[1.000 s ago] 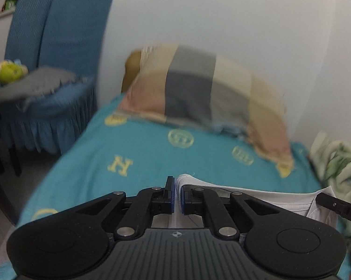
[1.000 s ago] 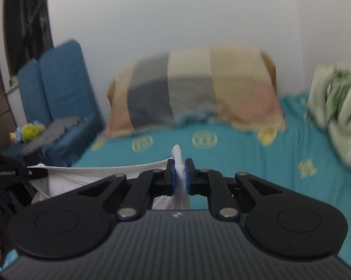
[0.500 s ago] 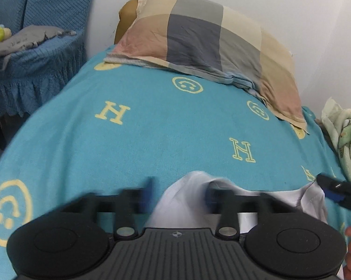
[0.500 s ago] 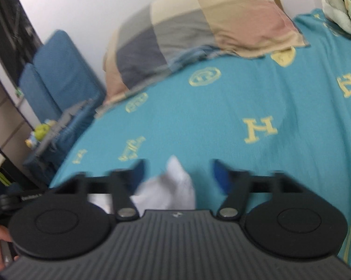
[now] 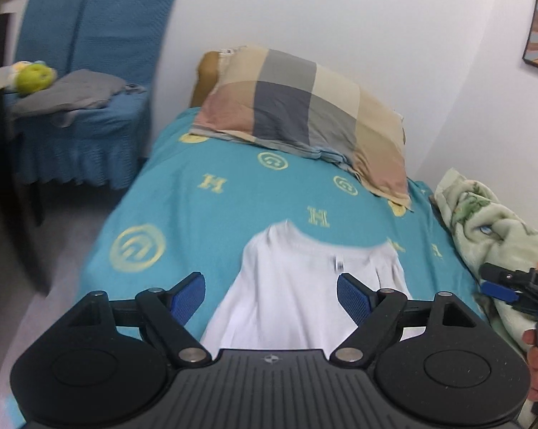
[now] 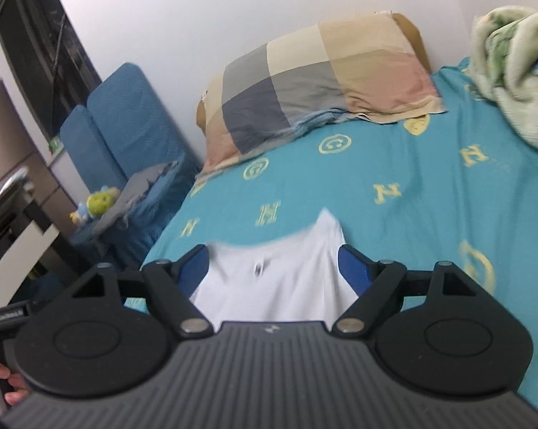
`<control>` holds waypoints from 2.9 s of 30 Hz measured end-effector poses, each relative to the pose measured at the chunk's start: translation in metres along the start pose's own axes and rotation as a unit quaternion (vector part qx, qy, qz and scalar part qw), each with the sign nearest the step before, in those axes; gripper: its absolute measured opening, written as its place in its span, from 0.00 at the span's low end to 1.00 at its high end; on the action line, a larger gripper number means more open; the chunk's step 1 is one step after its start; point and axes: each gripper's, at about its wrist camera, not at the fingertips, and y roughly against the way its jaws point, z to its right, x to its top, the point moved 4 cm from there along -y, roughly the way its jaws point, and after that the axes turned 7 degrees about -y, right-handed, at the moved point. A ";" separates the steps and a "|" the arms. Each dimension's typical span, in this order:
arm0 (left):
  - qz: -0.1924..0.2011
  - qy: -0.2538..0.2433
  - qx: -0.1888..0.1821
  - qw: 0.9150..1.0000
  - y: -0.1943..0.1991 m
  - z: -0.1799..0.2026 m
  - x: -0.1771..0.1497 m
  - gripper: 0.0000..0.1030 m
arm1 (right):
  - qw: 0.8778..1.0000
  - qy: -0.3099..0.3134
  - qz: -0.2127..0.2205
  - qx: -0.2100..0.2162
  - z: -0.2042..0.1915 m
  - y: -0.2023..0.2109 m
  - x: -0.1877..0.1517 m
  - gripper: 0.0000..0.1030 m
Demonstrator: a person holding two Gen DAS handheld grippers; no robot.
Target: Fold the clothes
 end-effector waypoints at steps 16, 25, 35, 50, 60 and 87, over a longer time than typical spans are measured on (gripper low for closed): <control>0.003 0.153 0.011 0.988 0.119 -0.019 -0.124 0.80 | 0.999 0.032 -0.004 -0.041 -0.053 0.202 -0.127 0.79; -0.008 0.223 -0.008 0.975 0.065 -0.061 -0.137 0.68 | 0.998 -0.034 -0.035 -0.050 -0.033 0.181 -0.143 0.79; -0.007 0.241 -0.029 0.970 0.017 -0.090 -0.140 0.32 | 0.996 -0.042 -0.074 -0.038 -0.029 0.141 -0.156 0.79; 0.104 0.245 0.022 0.964 0.049 -0.132 -0.060 0.01 | 0.996 -0.015 -0.078 -0.045 -0.039 0.126 -0.159 0.79; 0.059 0.165 0.137 0.975 -0.016 -0.196 0.039 0.01 | 0.996 0.002 -0.070 -0.062 -0.039 0.095 -0.152 0.79; -0.217 0.162 -0.006 0.963 0.153 -0.083 -0.167 0.55 | 0.996 0.029 -0.063 -0.060 -0.033 0.116 -0.173 0.78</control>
